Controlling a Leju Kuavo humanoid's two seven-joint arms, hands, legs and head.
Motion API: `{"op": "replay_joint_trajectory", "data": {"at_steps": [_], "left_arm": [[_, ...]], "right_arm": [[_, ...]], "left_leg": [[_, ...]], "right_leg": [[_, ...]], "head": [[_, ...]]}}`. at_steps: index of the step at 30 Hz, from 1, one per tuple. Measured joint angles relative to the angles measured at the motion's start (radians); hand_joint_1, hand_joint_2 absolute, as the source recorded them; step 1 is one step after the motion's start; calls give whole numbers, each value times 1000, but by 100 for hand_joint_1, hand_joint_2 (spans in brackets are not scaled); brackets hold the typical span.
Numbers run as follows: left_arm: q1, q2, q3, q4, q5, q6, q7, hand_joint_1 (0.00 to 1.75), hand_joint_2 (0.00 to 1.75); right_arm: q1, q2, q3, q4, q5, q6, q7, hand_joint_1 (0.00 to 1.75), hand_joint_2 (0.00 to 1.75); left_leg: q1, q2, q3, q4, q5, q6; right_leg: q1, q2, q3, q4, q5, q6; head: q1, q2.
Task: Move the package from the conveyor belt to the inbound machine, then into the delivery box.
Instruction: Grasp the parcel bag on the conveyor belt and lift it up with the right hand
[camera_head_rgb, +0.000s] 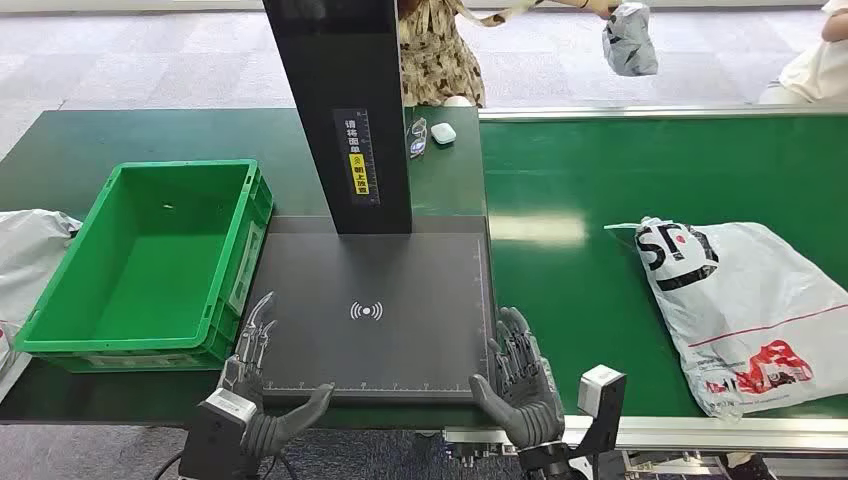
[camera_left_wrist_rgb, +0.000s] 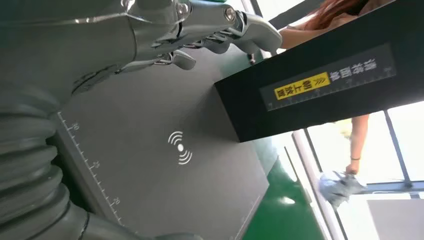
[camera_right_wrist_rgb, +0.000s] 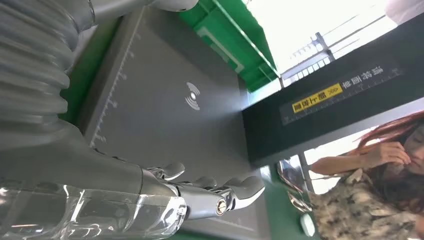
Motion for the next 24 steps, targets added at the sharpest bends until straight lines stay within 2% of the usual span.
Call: {"op": "replay_joint_trajectory", "data": {"at_steps": [10,24], "left_arm": [[-72,-11,24,25,1,-95,-13,0,175],[-169,-85,23,136,32,-168,-25,0,175]], "right_arm": [[19,-1,-37,-23,23,4,6,0,175],[96,-1,-82,-149,53,-24,23,0,175]], "left_leg": [[0,0,0,0,0,0],[0,0,0,0,0,0]], "right_leg": [[0,0,0,0,0,0],[0,0,0,0,0,0]], "head": [[0,0],[0,0]]}}
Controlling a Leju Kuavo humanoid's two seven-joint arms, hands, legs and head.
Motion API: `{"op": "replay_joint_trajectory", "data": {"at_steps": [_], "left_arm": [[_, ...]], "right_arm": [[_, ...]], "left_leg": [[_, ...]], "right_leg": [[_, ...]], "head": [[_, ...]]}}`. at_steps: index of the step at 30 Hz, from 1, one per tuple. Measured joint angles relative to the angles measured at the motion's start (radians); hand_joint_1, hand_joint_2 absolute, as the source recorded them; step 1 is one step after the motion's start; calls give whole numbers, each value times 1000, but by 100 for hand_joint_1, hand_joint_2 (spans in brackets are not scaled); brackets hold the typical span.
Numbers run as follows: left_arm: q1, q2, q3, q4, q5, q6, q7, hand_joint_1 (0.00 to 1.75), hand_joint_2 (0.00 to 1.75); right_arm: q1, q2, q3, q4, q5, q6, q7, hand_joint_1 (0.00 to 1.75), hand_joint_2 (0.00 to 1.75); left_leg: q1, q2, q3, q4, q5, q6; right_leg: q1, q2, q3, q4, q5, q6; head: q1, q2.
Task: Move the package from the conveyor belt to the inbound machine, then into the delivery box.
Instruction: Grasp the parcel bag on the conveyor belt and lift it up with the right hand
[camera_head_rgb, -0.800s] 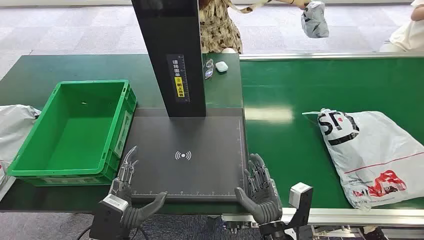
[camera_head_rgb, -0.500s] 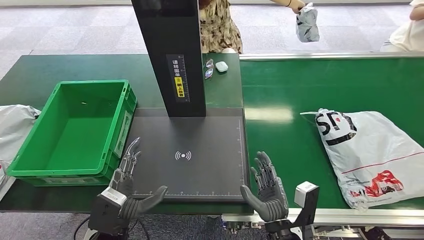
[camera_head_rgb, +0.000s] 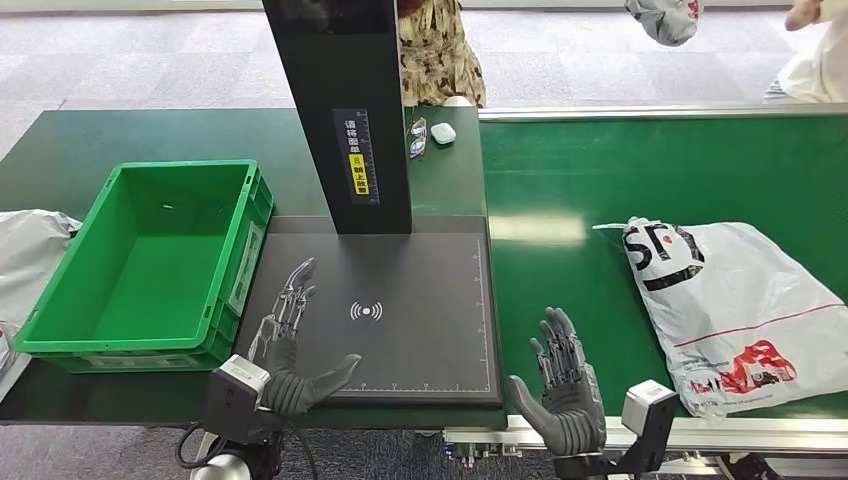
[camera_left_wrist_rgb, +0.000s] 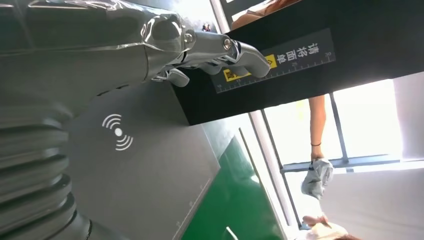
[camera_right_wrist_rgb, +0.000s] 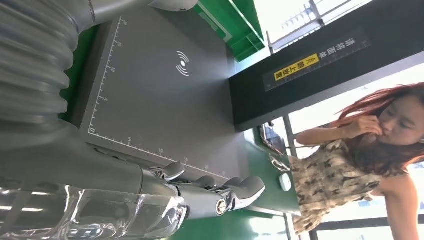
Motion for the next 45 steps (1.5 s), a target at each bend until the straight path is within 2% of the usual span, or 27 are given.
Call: {"op": "replay_joint_trajectory", "data": {"at_steps": [8,18,23,26,27,29,33,35,37,41,45], "left_arm": [[33,-9,11,-8,0,51,13,0,175],[138,34,27,-80,-37,113,21,0,175],[166,46,27,-114,-54,137,61,0,175],[175,48,27,-128,-66,135,73,0,175],[176,48,27,-132,-70,133,77,0,175],[180,46,27,-144,-81,127,90,0,175],[196,33,33,-172,-103,88,119,0,175],[198,23,39,-178,-108,69,123,0,175],[198,14,43,-178,-111,60,123,0,175],[197,3,46,-178,-112,55,121,0,175],[186,-2,47,-176,-98,28,103,0,175]], "right_arm": [[-10,-9,-1,14,-26,13,13,0,175],[-98,-16,26,173,-91,54,-13,0,175],[-131,-15,45,206,-86,69,-24,0,175],[-136,-15,46,209,-51,43,-29,0,175],[-135,-16,45,206,-4,15,-27,0,175],[-131,-17,34,191,187,-89,2,0,175],[-122,-27,-29,129,826,-341,146,0,175],[-117,-30,-79,90,1038,-394,194,0,175],[-113,-31,-123,59,1106,-412,218,0,175],[-106,-33,-171,26,1138,-422,235,0,175],[-113,-55,-224,7,1334,-416,360,0,175]], "left_leg": [[0,0,0,0,0,0],[1,-1,-1,0,0,0],[0,-1,0,0,0,0],[0,-1,0,0,0,0],[0,-1,0,0,0,0],[0,-1,0,0,0,0],[-1,-1,0,0,0,1],[-1,-1,0,0,-1,1],[-1,-1,0,0,-1,1],[-1,0,0,0,-1,1],[-1,-1,0,0,-1,1]], "right_leg": [[0,0,0,0,0,0],[0,-1,0,0,0,0],[0,-1,0,0,0,0],[0,-1,0,0,0,0],[0,-1,0,0,0,0],[0,-1,0,0,0,0],[0,-1,0,0,-1,1],[0,-1,0,0,-1,1],[-1,-1,0,0,-1,1],[-1,-1,0,0,-1,1],[-1,-1,0,0,-1,1]], "head": [[0,0],[0,0],[0,0],[0,0],[0,0],[0,0],[0,0],[0,0],[0,0],[0,0],[0,0]]}}
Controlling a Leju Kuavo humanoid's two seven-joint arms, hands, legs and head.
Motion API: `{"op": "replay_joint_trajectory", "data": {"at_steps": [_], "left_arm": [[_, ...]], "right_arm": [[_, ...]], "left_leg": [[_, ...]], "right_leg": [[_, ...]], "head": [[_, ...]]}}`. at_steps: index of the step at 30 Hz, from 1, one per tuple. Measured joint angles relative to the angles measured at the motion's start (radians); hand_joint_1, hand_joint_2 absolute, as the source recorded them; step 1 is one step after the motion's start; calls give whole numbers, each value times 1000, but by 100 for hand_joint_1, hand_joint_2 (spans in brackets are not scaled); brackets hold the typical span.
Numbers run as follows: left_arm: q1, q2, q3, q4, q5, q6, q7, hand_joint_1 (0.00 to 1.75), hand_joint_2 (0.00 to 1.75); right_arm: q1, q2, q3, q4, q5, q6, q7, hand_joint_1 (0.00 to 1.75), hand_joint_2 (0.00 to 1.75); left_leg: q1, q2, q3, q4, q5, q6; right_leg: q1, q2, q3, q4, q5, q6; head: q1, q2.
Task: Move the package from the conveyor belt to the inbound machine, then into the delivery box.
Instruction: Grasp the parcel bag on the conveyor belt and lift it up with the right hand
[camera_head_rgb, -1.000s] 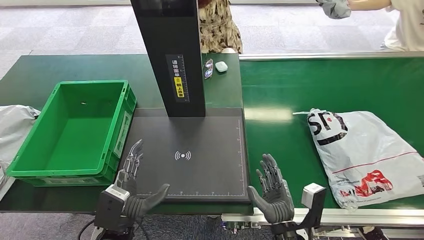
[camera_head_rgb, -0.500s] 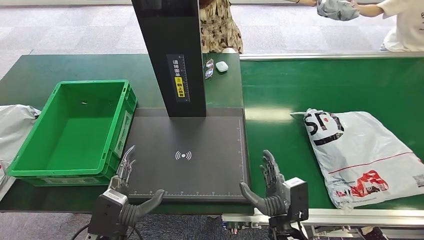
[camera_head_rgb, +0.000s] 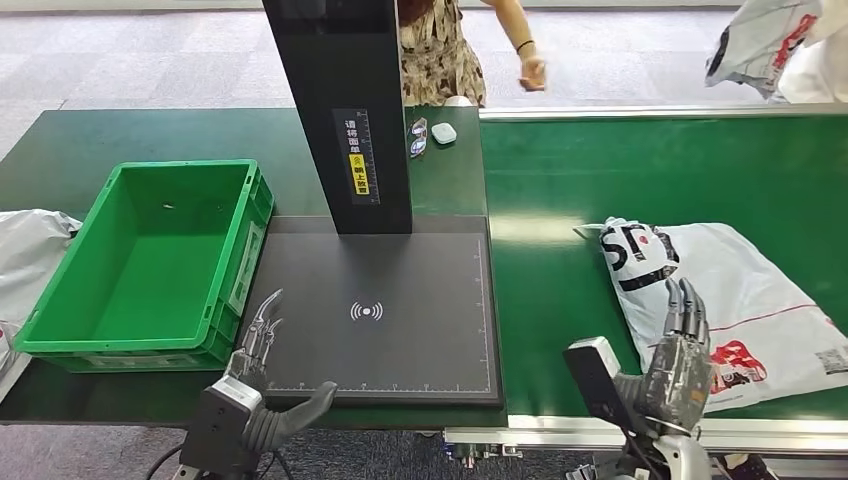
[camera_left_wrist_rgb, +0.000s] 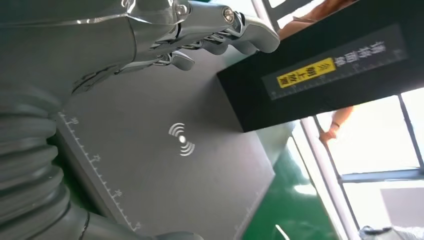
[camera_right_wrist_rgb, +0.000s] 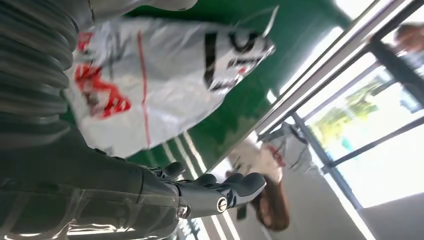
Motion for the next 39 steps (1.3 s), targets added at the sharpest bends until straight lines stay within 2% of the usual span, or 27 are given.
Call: {"op": "replay_joint_trajectory", "data": {"at_steps": [3,6,9,14,18,21,24,30,34,39], "left_arm": [[-23,-2,0,5,9,-14,-9,0,175],[-41,-2,0,10,18,-23,-11,0,175],[-48,-1,0,16,28,-31,-13,0,175],[-51,4,0,31,37,-28,-21,0,175],[-54,9,0,40,40,-13,-25,0,175],[-54,15,0,47,47,-1,-33,0,175],[-53,22,0,55,56,10,-45,0,175],[-50,29,0,66,58,16,-56,0,175],[-53,30,0,76,58,11,-60,0,175],[-69,33,0,90,63,-3,-57,0,175]], "right_arm": [[-25,-53,-73,-4,79,70,77,0,175],[-74,-129,-147,32,63,158,105,0,175],[-138,-227,-213,133,22,219,119,0,175],[-290,-403,-290,392,-19,234,73,0,175],[-408,-493,-299,573,-58,292,17,0,175],[-499,-533,-279,691,-92,360,-31,0,175],[-586,-565,-245,793,-163,452,-135,0,175],[-661,-576,-183,889,-304,524,-298,0,175],[-663,-576,-133,918,-360,611,-316,0,175],[-656,-575,-46,950,-365,781,-243,0,175]], "left_leg": [[0,0,0,0,0,0],[-2,0,0,1,0,1],[-4,0,0,1,1,4],[-7,0,-1,1,2,6],[-7,-1,-1,2,2,6],[-7,-2,-2,1,2,6],[-6,-1,-2,1,2,6],[-6,-3,-2,1,2,6],[-7,-3,-2,1,2,6],[-7,-3,-2,1,2,6]], "right_leg": [[0,0,0,0,0,1],[-2,1,1,0,1,2],[-4,0,1,0,2,3],[-7,-1,0,0,3,6],[-7,-2,1,0,3,7],[-7,-2,0,0,3,7],[-6,-1,0,1,3,7],[-6,-3,0,1,3,7],[-6,-3,-1,1,2,7],[-7,-3,0,0,2,7]], "head": [[0,0],[0,0],[0,0],[0,0],[-1,0],[-2,0],[-3,0],[-3,0],[-3,0],[-3,0]]}}
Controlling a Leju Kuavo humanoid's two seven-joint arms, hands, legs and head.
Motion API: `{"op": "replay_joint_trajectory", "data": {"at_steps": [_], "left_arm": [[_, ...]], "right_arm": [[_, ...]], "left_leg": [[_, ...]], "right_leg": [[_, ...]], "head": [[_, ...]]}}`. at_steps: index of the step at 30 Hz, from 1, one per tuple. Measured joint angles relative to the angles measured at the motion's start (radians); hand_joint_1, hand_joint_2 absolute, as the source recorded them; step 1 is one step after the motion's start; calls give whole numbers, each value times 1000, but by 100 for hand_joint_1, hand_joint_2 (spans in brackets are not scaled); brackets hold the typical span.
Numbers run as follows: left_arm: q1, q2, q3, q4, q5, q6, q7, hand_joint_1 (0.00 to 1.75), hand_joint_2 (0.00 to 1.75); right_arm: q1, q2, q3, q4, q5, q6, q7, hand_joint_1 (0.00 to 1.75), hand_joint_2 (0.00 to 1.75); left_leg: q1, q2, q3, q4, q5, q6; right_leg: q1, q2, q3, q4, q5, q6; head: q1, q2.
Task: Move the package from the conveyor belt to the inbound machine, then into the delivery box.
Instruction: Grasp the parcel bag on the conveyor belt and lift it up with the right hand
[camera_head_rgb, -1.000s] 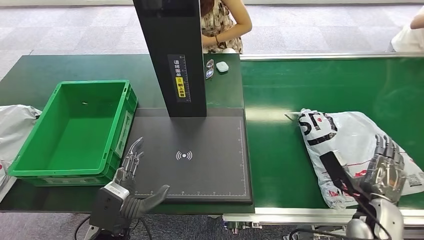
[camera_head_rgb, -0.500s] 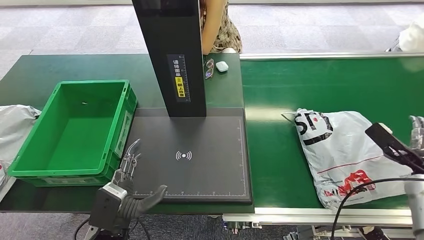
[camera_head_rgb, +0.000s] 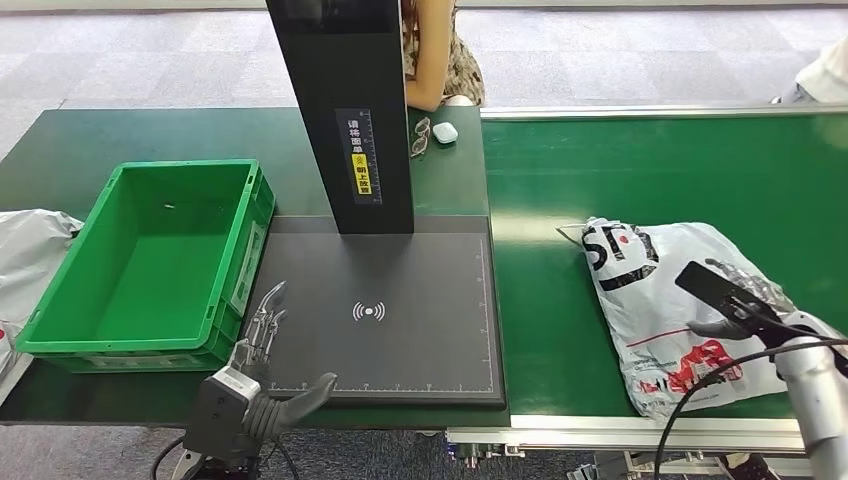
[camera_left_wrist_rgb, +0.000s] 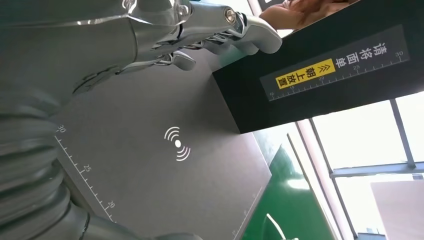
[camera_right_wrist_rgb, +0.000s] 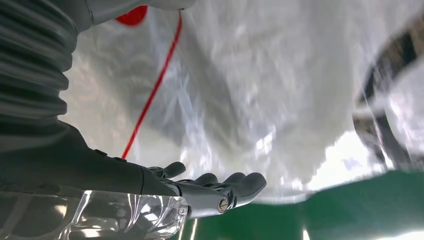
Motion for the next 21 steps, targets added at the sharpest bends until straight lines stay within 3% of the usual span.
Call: {"op": "replay_joint_trajectory", "data": {"at_steps": [5,12,14,16,18,21], "left_arm": [[-28,2,0,16,10,-26,13,0,175],[-59,6,-1,32,25,-28,19,0,175],[-61,8,-2,37,29,-28,20,0,175],[-61,10,-3,41,31,-26,20,0,175],[-61,12,-4,43,34,-22,20,0,175],[-61,17,-4,45,40,-16,18,0,175]], "right_arm": [[-4,-19,117,32,42,166,175,0,175],[10,-74,240,1,17,250,281,0,175],[27,-88,259,-26,2,258,300,38,175],[44,-98,273,-53,-10,259,311,126,175],[56,-104,286,-75,-19,253,316,175,175],[60,-107,300,-98,-26,243,320,175,175]], "left_leg": [[0,0,0,0,0,0],[0,-2,1,0,0,0],[0,-2,1,0,0,0],[0,-2,1,0,0,0],[0,-2,1,0,0,0],[0,-1,2,0,0,0]], "right_leg": [[0,0,0,0,0,0],[0,-1,1,0,0,1],[0,-2,1,0,-1,1],[0,-2,2,0,-1,1],[0,-1,2,-1,-1,1],[0,-1,2,-1,-1,1]], "head": [[0,0],[0,0],[0,0],[0,0],[0,0],[0,0]]}}
